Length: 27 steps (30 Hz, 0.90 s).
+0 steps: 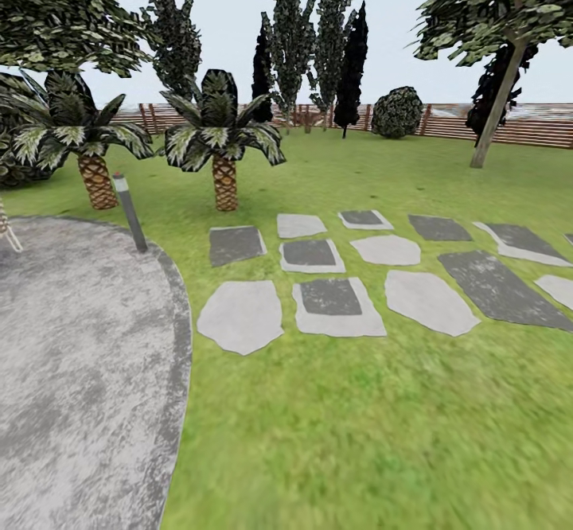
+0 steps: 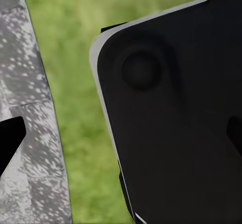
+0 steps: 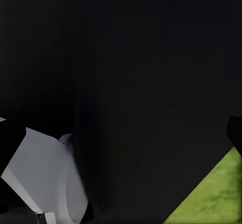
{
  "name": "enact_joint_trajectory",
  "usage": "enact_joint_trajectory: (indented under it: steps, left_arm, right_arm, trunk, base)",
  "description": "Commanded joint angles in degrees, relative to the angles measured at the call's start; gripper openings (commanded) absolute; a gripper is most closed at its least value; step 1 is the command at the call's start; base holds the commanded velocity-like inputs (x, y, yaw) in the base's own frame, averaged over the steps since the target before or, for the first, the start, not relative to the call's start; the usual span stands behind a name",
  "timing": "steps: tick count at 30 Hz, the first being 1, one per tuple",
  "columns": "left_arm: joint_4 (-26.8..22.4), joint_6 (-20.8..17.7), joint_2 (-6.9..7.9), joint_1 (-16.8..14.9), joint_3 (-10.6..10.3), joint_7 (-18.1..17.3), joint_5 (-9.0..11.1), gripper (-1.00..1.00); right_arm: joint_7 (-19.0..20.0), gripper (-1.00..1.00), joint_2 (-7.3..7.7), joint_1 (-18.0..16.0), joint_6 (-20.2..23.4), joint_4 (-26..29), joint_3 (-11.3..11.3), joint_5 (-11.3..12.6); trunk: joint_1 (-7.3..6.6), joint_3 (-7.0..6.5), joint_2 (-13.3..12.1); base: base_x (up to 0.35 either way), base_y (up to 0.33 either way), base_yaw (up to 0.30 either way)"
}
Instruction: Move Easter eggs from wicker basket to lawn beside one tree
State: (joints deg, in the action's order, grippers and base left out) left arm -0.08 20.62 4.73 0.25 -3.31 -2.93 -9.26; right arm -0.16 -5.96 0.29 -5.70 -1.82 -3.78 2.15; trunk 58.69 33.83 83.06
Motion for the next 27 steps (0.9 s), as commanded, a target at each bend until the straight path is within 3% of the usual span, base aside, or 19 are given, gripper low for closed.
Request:
enact_joint_trajectory:
  steps: [1,18,27]
  left_arm:
    - [0.0,0.2,0.02,0.0,-0.3,0.0,-0.1,1.0]
    - [0.0,0.2,0.02,0.1,-0.3,0.0,-0.1,1.0]
    - [0.0,0.2,0.02,0.0,-0.3,0.0,-0.1,1.0]
  right_arm:
    - [0.0,1.0,-0.01,0.0,-0.4,-0.1,-0.4,0.2]
    - [0.0,1.0,-0.01,0.0,-0.4,0.1,-0.4,0.2]
    - [0.0,1.0,-0.01,0.0,-0.4,0.3,-0.4,0.2]
  trunk:
    - [0.04,0.02,0.0]
    - [0.04,0.02,0.0]
    - [0.04,0.02,0.0]
  base:
    - [0.306,-0.161,0.0]
    - [0.294,-0.181,-0.005]
    - [0.291,-0.186,-0.216]
